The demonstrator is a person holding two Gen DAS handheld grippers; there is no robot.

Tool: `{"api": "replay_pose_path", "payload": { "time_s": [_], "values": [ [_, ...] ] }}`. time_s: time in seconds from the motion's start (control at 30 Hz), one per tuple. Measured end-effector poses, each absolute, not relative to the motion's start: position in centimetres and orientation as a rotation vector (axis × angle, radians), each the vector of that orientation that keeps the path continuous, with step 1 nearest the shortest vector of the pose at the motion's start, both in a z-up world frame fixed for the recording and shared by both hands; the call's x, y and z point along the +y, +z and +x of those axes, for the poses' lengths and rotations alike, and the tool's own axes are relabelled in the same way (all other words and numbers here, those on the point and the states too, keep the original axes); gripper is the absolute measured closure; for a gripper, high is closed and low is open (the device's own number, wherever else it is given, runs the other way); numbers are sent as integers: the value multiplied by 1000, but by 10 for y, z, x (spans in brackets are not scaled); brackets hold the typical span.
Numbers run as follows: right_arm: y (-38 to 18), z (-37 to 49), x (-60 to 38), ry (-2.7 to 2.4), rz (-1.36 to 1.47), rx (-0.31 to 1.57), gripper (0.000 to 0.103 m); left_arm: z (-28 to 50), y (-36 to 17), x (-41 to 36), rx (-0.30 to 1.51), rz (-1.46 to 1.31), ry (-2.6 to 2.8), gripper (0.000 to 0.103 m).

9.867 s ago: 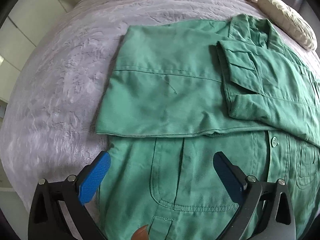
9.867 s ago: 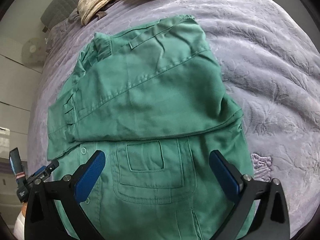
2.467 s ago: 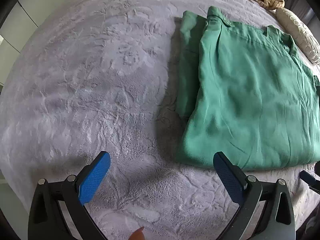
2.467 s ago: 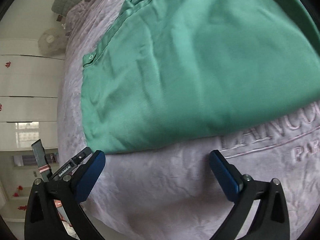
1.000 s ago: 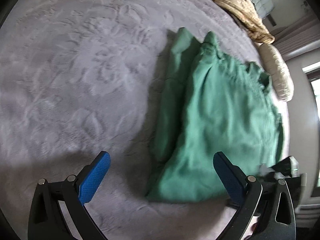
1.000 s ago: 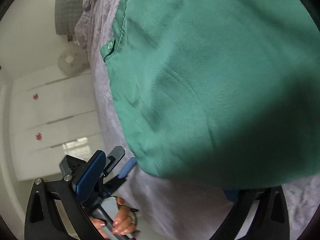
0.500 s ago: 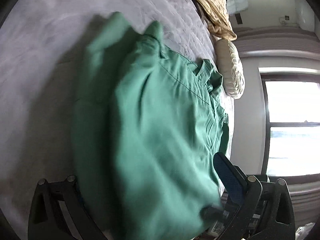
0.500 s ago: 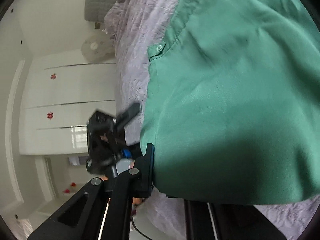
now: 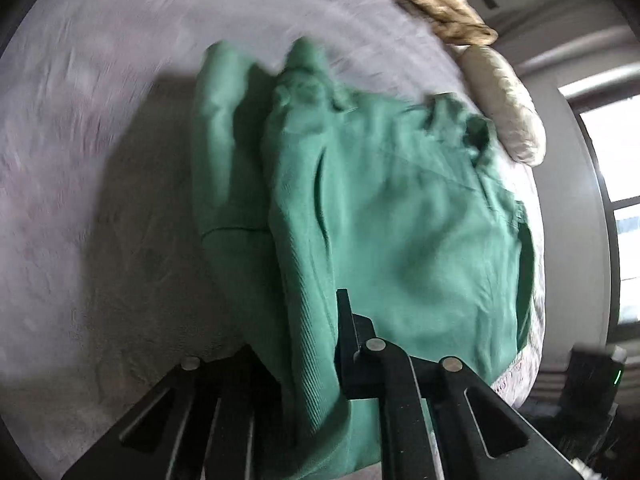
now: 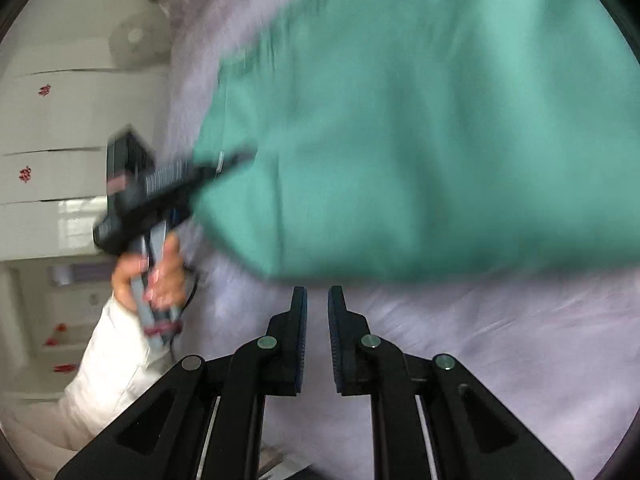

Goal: Fold large clothes

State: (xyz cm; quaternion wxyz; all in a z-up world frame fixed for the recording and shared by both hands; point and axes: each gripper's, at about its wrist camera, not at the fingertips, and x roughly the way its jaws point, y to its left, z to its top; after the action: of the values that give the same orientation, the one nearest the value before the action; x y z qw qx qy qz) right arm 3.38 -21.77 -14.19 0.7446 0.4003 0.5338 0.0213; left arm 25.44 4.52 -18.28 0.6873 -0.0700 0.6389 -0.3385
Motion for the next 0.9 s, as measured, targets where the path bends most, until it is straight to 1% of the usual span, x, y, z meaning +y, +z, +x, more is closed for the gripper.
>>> {"api": "replay_pose_path", "payload": {
  "time_s": [0.03,0.1,0.2,0.27,0.37,0.53,0.6,0.7,0.77,0.83,0.9],
  "values": [
    [-139,36,-228,-6,830,1150,89,253,-172,38,1404,-161,-782,89],
    [-144,47,-246,-93,750,1151,93,248,-154,30,1366,-168,-812,89],
    [-193,66,-252,-106,741,1273,94,241,-122,9,1322,-173,-860,89],
    [-209,74,-251,-99,728,1281,95,235,-101,-6,1291,-175,-903,89],
    [-204,73,-255,-72,726,1254,95,224,-72,-46,1245,-143,-960,89],
    [-187,43,-292,-25,891,1148,95,191,-45,-125,1190,-35,-1079,89],
    [-174,21,-318,-65,914,1085,95,173,-48,-166,1207,15,-1135,89],
    [-165,-14,-360,-134,977,1013,95,142,-67,-227,1236,92,-1199,89],
    [-169,-34,-384,-166,1023,989,93,121,-89,-265,1264,152,-1221,89],
    [-181,-49,-405,-216,1052,1017,93,103,-117,-295,1305,241,-1198,89],
    [-193,-61,-420,-206,1118,1011,93,90,-136,-310,1317,324,-1173,89]
  ]
}}
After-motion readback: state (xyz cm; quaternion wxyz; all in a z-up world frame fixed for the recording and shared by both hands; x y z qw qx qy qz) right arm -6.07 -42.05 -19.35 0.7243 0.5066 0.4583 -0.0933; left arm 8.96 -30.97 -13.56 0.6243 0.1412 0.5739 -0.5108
